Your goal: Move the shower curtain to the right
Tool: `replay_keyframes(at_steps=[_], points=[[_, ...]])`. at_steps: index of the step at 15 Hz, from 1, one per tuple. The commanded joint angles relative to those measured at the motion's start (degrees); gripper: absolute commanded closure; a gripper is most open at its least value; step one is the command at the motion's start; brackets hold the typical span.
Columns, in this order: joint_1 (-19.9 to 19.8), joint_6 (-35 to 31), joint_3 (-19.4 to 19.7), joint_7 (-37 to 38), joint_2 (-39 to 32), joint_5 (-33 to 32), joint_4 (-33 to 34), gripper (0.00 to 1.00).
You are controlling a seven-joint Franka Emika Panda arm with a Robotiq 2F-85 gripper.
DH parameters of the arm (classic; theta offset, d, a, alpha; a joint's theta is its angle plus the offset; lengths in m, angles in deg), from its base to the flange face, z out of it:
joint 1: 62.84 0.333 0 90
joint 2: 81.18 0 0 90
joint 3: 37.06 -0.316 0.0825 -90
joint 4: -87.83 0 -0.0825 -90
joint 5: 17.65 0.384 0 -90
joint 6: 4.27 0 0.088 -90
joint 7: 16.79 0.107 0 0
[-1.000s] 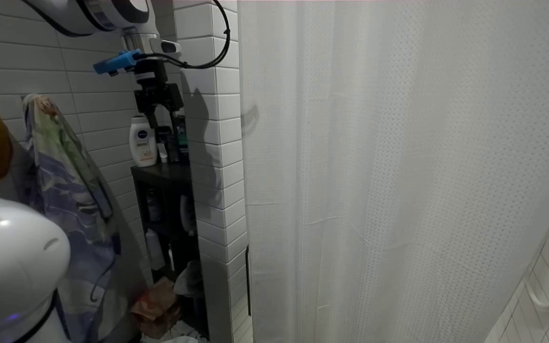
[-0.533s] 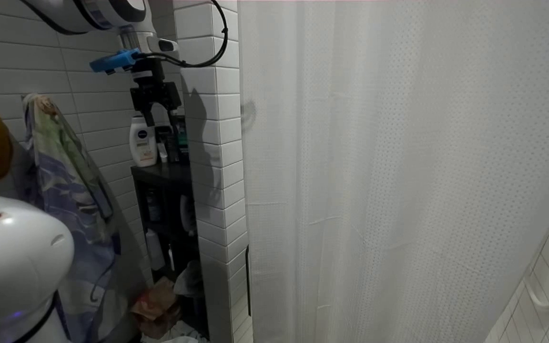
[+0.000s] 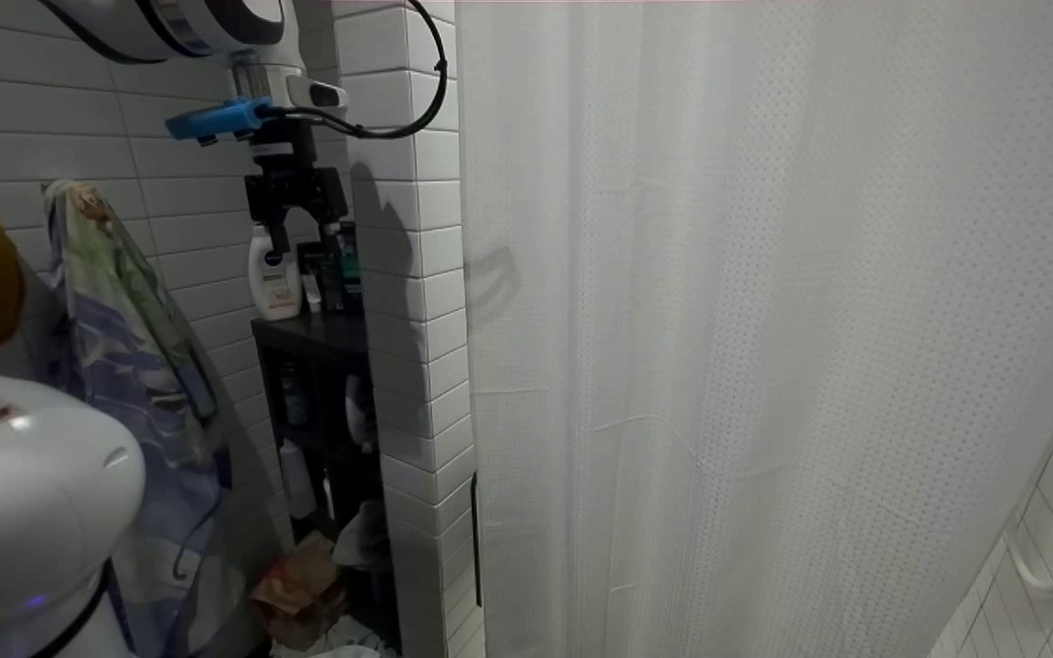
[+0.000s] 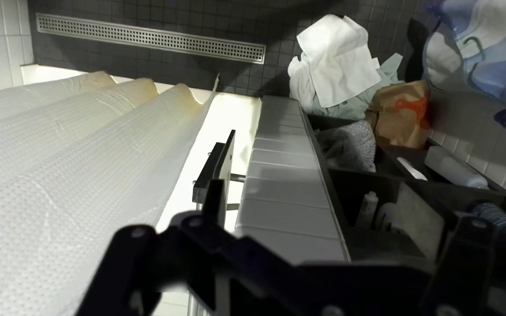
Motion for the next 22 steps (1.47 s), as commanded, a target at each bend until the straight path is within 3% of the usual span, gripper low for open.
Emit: replay_keyframes(at_steps=[1,8,12,15,16,22], points=[[-0.8,1.1,1.3,0.3,5.8,-0.5,-5.6,0.0],[-6.2,-0.5,2.6,5.3,13.3,-6.0,-16.1,0.0],[-10.4,-4.5,3.4,9.4,12.7,-8.2,-18.7,0.0],[-13.0,-6.8,2.0,15.5,10.0,-9.2,-17.2,0.0],[-11.5,-5.4,3.5,11.5,11.5,-7.8,-17.9,0.0],[-11.5,-5.6,3.5,11.8,11.3,-7.9,-17.9,0.0]])
